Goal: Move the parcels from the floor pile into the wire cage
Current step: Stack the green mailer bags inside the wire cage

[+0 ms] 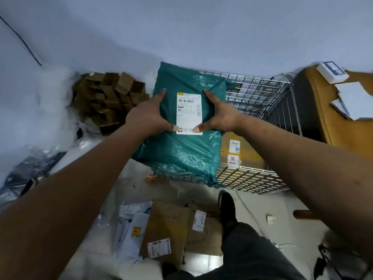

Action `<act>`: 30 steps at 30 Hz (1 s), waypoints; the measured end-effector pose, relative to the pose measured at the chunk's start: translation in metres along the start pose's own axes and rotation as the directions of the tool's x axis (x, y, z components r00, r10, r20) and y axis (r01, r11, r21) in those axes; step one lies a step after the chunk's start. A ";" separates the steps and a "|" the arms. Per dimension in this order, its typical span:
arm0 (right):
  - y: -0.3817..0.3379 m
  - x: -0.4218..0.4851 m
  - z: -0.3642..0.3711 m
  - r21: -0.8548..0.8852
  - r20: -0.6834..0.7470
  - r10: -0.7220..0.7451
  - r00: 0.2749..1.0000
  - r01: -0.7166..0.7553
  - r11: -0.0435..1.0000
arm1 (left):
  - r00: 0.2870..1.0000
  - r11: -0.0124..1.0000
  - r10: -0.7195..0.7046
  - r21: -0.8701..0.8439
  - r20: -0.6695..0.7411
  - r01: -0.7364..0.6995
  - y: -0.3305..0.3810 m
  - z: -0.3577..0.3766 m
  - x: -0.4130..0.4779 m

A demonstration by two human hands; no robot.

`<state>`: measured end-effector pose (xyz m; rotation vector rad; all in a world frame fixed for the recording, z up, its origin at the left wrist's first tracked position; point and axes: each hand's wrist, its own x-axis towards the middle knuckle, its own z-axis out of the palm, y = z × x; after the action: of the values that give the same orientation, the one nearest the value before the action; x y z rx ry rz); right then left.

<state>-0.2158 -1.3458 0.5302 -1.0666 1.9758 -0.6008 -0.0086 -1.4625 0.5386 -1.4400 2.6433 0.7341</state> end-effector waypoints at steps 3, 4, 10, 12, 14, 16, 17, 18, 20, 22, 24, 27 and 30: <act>0.030 0.058 -0.017 -0.001 -0.021 0.031 0.999 -0.031 1.000 | 0.999 0.998 -0.036 0.049 0.016 0.035 0.016 0.023 0.064; 0.042 0.081 -0.020 -0.007 -0.028 0.036 0.999 -0.036 0.999 | 0.999 0.997 -0.046 0.058 0.022 0.045 0.020 0.032 0.086; 0.122 0.205 -0.006 0.125 -0.034 0.119 0.992 -0.114 0.986 | 0.991 0.992 -0.129 -0.001 0.032 0.129 0.019 0.095 0.215; 0.147 0.237 0.013 0.161 -0.046 0.165 0.985 -0.156 0.975 | 0.985 0.986 -0.167 0.002 0.031 0.168 0.011 0.122 0.252; 0.172 0.259 0.038 0.206 -0.065 0.199 0.978 -0.182 0.961 | 0.982 0.984 -0.177 0.036 0.065 0.175 0.001 0.152 0.283; 0.196 0.278 0.066 0.281 -0.085 0.214 0.973 -0.183 0.942 | 0.980 0.979 -0.177 0.117 0.094 0.166 -0.010 0.180 0.310; 0.207 0.288 0.081 0.319 -0.084 0.234 0.968 -0.197 0.927 | 0.978 0.975 -0.174 0.158 0.112 0.155 -0.016 0.194 0.322; 0.218 0.297 0.096 0.352 -0.070 0.269 0.960 -0.229 0.908 | 0.977 0.971 -0.168 0.191 0.130 0.142 -0.021 0.208 0.333; 0.237 0.312 0.126 0.403 -0.023 0.359 0.933 -0.320 0.858 | 0.974 0.964 -0.151 0.242 0.171 0.107 -0.035 0.234 0.354; 0.252 0.324 0.157 0.429 0.050 0.452 0.891 -0.428 0.796 | 0.966 0.954 -0.138 0.292 0.220 0.069 -0.050 0.259 0.370; 0.265 0.332 0.188 0.492 0.145 0.509 0.849 -0.508 0.707 | 0.953 0.941 -0.136 0.337 0.270 0.039 -0.063 0.282 0.384; 0.282 0.339 0.226 0.584 0.266 0.562 0.783 -0.595 0.553 | 0.928 0.924 -0.140 0.381 0.346 -0.002 -0.076 0.310 0.399; 0.291 0.334 0.257 0.641 0.335 0.579 0.743 -0.630 0.437 | 0.898 0.925 -0.133 0.377 0.420 -0.039 -0.085 0.338 0.406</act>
<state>-0.2515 -1.4821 0.0379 0.1610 1.6265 -0.8106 -0.2321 -1.6756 0.1018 -1.0773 2.2318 0.4410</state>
